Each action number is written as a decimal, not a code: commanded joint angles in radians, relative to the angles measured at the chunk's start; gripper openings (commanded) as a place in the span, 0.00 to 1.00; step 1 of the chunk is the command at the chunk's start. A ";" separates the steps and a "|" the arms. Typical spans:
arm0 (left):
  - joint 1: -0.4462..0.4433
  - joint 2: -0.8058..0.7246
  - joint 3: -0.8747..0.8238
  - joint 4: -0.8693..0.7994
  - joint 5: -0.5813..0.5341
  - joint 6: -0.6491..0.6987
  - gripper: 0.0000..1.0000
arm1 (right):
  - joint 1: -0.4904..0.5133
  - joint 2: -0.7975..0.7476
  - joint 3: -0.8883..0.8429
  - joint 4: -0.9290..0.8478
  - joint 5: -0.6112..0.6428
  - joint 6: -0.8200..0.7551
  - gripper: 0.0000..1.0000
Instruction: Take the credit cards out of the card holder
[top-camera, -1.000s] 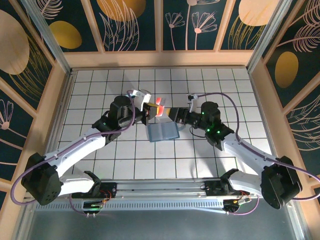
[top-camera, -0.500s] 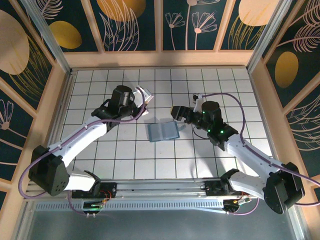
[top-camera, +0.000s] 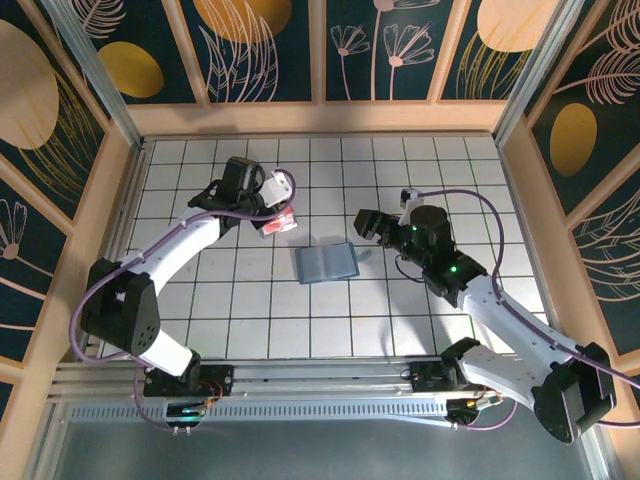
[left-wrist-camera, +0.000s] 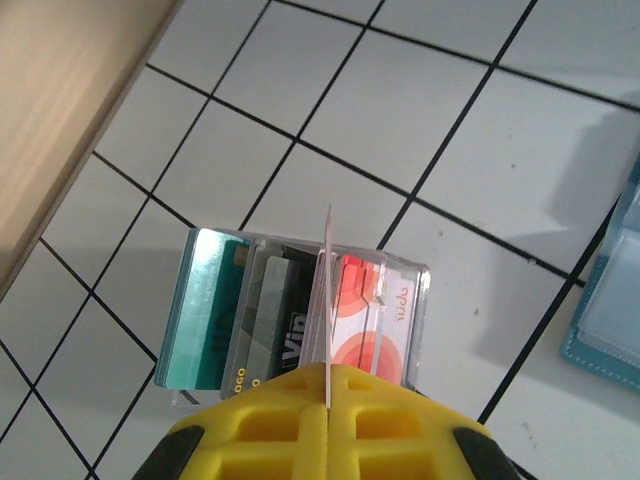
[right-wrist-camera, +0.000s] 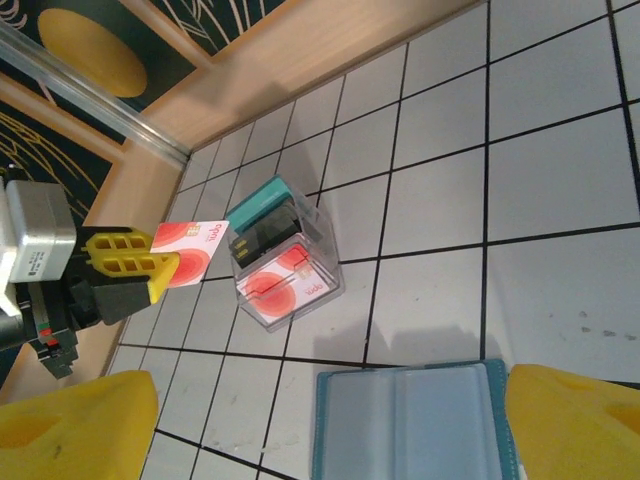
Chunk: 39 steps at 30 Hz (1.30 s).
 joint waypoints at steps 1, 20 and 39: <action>0.012 0.038 0.045 -0.062 0.024 0.083 0.00 | -0.009 -0.021 0.009 -0.021 0.043 -0.008 0.91; 0.030 0.206 0.139 -0.144 0.029 0.153 0.00 | -0.008 -0.016 0.013 -0.017 0.051 0.008 0.92; 0.037 0.273 0.178 -0.169 0.021 0.195 0.00 | -0.008 -0.004 0.018 -0.013 0.039 0.017 0.92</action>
